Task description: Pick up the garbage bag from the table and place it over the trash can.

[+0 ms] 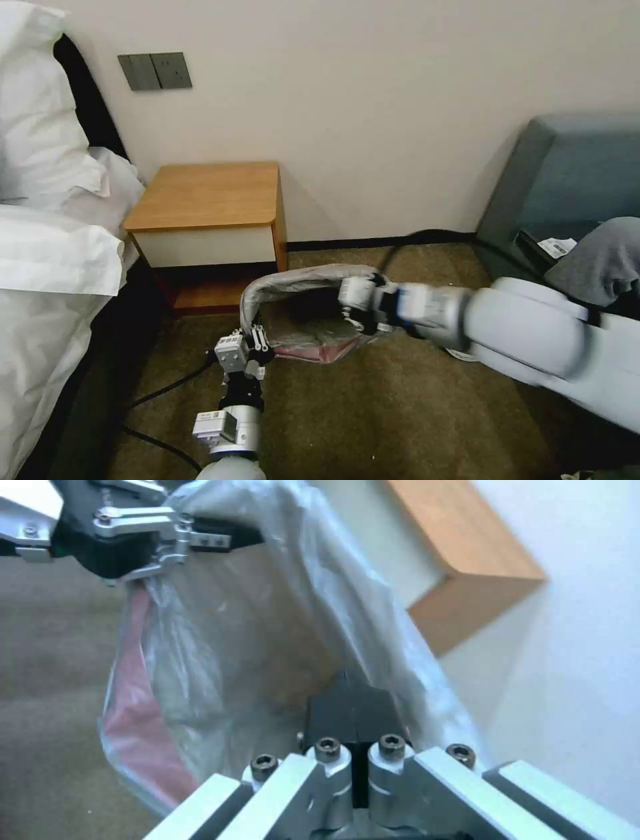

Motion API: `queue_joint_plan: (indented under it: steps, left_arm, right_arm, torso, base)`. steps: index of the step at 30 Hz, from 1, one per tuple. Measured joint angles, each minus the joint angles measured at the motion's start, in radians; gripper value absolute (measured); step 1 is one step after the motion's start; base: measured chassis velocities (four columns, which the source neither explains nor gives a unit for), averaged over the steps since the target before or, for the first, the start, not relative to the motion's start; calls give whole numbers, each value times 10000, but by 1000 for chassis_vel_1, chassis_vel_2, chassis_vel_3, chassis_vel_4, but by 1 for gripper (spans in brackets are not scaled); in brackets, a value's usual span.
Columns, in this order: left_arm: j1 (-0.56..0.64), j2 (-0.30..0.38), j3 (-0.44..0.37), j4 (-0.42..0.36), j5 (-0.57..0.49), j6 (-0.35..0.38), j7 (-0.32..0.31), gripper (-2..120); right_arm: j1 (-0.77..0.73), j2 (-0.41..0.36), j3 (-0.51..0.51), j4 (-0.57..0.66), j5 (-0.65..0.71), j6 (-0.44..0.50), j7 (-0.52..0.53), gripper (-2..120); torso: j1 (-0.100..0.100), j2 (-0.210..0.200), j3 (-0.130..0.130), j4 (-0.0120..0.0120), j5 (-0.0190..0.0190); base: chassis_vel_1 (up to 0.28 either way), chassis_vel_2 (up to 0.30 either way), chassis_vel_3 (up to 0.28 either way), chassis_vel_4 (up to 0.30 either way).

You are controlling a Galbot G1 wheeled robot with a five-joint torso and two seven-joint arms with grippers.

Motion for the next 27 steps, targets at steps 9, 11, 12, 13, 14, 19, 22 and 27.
queue_joint_plan:
  steps: [9,11,12,13,14,19,22,27]
  left_arm:
    - [-4,1,262,84,-409,347,-123,5]
    - [1,1,273,88,-445,366,-128,5]
    - [13,11,276,99,-492,380,-139,5]
    - [16,17,273,107,-523,387,-145,5]
    - [16,17,273,107,-523,387,-145,5]
    - [-46,34,212,207,-703,466,-154,5]
    - [-131,36,211,284,-906,593,-156,5]
    - [-317,45,219,539,-1364,760,-156,5]
  right_arm:
    - [-2376,916,3961,-93,1154,597,2031,0]
    - [-2838,1127,4496,-170,1151,711,2194,0]
    - [-3648,1513,5335,-264,1115,847,2431,0]
    - [-4353,1850,6036,-334,1062,939,2624,0]
    - [-4353,1850,6036,-334,1062,939,2624,0]
    - [-7510,3694,8141,-673,44,2240,2974,0]
    - [-8663,5090,8449,-941,-623,3227,3020,0]
    - [-9486,6993,8330,-1650,-2016,5025,2934,0]
  torso:
    - [0,0,2,9,0]
    - [-1,0,2,9,1]
    - [-1,-1,2,8,2]
    - [0,0,2,7,4]
    - [0,0,2,7,4]
    - [-1,0,1,2,4]
    - [0,0,1,1,2]
    - [0,0,1,4,-2]
  base:
    - [0,0,0,0]
    - [0,0,0,0]
    - [0,0,0,0]
    - [0,0,0,0]
    - [0,0,0,0]
    - [0,0,0,0]
    - [0,0,0,0]
    - [0,0,0,0]
